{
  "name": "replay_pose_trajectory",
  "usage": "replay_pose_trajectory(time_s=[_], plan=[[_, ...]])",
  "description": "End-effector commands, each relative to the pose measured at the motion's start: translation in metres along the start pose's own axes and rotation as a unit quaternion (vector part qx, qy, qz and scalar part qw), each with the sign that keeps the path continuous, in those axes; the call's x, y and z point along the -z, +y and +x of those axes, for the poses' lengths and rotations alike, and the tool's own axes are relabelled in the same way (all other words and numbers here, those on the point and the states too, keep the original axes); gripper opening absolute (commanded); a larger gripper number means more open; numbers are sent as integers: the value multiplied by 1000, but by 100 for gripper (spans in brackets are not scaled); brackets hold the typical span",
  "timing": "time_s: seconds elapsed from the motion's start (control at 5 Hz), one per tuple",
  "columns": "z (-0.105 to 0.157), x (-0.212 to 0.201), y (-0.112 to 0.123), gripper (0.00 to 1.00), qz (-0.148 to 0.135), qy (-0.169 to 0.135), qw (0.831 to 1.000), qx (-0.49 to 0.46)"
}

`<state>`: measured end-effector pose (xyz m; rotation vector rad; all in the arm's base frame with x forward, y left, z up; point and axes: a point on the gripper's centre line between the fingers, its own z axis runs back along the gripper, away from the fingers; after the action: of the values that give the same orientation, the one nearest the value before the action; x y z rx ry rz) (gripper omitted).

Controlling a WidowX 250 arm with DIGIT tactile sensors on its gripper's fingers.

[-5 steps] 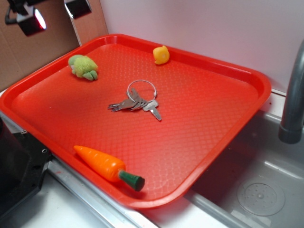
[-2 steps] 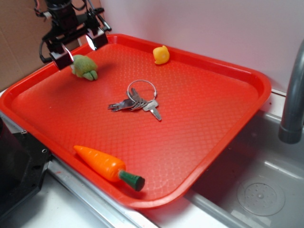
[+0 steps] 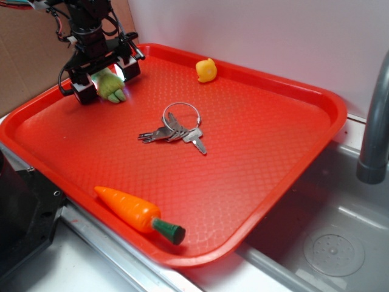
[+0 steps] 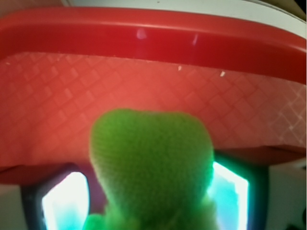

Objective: Grab the green animal.

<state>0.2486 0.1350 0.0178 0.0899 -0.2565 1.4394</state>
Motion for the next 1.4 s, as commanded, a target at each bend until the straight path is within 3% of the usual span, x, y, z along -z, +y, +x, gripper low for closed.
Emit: replay_pose_trajectory(time_s=[0.0, 0.2, 0.4, 0.6, 1.0, 1.2], plan=[[18, -16, 3, 0, -31, 0, 999, 8], [16, -44, -7, 0, -38, 23, 990, 132], [4, -68, -14, 0, -69, 52, 965, 248], [-23, -100, -15, 0, -95, 99, 930, 340], [-73, -167, 15, 0, -117, 116, 869, 467], [-82, -185, 27, 0, -129, 119, 855, 489]])
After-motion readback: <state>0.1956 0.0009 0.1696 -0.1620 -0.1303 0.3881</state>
